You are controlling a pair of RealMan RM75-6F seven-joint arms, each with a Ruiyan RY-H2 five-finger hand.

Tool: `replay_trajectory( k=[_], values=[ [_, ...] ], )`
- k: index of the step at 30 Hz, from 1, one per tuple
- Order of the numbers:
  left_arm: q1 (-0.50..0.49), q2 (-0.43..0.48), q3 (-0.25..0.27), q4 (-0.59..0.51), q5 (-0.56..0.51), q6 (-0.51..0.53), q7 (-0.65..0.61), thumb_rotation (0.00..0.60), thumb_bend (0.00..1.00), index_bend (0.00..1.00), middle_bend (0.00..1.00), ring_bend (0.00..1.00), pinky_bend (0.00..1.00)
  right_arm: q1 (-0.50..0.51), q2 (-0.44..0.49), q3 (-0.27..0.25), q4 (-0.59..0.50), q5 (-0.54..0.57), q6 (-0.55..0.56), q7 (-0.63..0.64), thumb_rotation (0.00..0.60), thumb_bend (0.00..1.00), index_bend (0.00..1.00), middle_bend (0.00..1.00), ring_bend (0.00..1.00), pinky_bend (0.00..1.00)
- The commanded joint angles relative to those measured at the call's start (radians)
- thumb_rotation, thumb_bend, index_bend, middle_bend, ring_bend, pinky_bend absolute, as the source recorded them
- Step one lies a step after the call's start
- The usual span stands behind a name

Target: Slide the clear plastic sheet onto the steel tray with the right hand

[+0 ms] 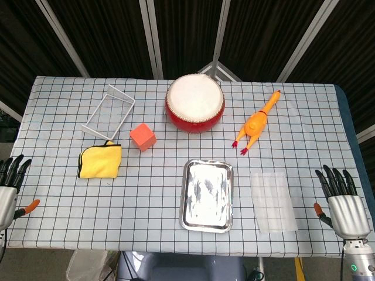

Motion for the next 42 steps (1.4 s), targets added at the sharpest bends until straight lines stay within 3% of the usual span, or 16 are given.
replay_trajectory(
  k=[1,18,25,31,36,42],
  values=[
    [-0.001,0.003,0.000,-0.005,-0.003,-0.004,-0.004,0.600,0.00,0.00,0.00,0.00,0.00,0.000,0.004,-0.001,-0.008,0.008,-0.007,-0.007,0.600,0.37,0.00,0.00,0.00,0.00],
    [-0.008,0.010,-0.007,-0.012,-0.010,-0.013,-0.049,0.600,0.00,0.00,0.00,0.00,0.00,0.003,-0.015,-0.022,-0.008,-0.027,-0.012,-0.059,0.600,0.37,0.00,0.00,0.00,0.00],
    [-0.009,0.008,-0.004,-0.017,-0.001,-0.010,-0.040,0.600,0.00,0.00,0.00,0.00,0.00,0.011,-0.077,-0.067,-0.022,-0.052,-0.074,-0.195,0.600,0.37,0.00,0.00,0.00,0.00],
    [-0.007,0.010,-0.006,-0.014,0.003,0.000,-0.049,0.600,0.00,0.00,0.00,0.00,0.00,0.016,-0.164,-0.085,-0.004,0.006,-0.160,-0.321,0.600,0.37,0.00,0.00,0.00,0.00],
    [-0.012,0.014,-0.006,-0.011,0.003,-0.010,-0.065,0.600,0.00,0.00,0.00,0.00,0.00,0.015,-0.219,-0.088,0.028,0.055,-0.201,-0.369,0.600,0.37,0.00,0.00,0.00,0.00],
    [-0.013,0.016,-0.005,-0.011,0.004,-0.013,-0.071,0.600,0.00,0.00,0.00,0.00,0.00,0.003,-0.224,-0.103,0.041,0.075,-0.206,-0.412,0.600,0.37,0.00,0.00,0.00,0.00]
  ],
)
